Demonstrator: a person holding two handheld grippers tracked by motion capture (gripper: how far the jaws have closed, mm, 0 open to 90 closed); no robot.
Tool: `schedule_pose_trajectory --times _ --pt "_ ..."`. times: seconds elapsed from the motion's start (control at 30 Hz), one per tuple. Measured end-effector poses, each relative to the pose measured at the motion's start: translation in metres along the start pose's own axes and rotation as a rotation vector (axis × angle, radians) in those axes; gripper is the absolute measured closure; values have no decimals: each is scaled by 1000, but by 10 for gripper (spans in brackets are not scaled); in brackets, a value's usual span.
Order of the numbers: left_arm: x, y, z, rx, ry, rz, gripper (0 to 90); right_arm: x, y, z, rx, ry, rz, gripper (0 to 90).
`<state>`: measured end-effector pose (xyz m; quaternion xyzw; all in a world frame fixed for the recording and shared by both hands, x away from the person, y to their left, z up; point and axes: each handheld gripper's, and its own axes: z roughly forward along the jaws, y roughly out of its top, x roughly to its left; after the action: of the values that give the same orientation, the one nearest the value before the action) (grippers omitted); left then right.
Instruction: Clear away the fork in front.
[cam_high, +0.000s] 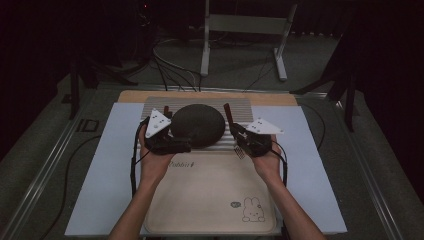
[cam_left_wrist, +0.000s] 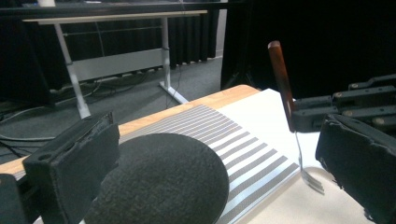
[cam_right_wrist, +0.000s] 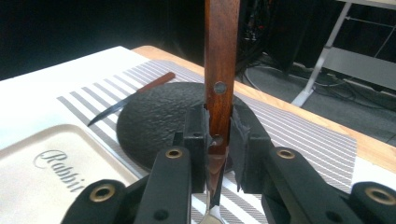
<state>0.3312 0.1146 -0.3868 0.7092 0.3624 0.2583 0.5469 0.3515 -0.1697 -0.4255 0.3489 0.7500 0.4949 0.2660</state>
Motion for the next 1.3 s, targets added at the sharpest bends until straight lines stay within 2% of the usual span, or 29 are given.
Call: schedule_pose_trajectory --times 0.43,0.87,1.07,1.2,1.27,1.3 --pt "-8 6 17 5 -22 -4 20 19 1 1 -6 27 16 777" --pt "-11 6 26 15 -36 -24 52 29 0 1 -20 49 28 777" --pt "-16 7 31 34 -81 -39 132 37 1 1 -31 62 30 777" --pt "-21 8 34 37 -98 -41 180 43 1 2 -42 73 32 777" --pt "-22 8 35 36 -98 -46 235 44 1 2 -44 74 32 777" --pt "-24 9 37 37 -123 -59 235 45 1 2 -46 74 34 777"
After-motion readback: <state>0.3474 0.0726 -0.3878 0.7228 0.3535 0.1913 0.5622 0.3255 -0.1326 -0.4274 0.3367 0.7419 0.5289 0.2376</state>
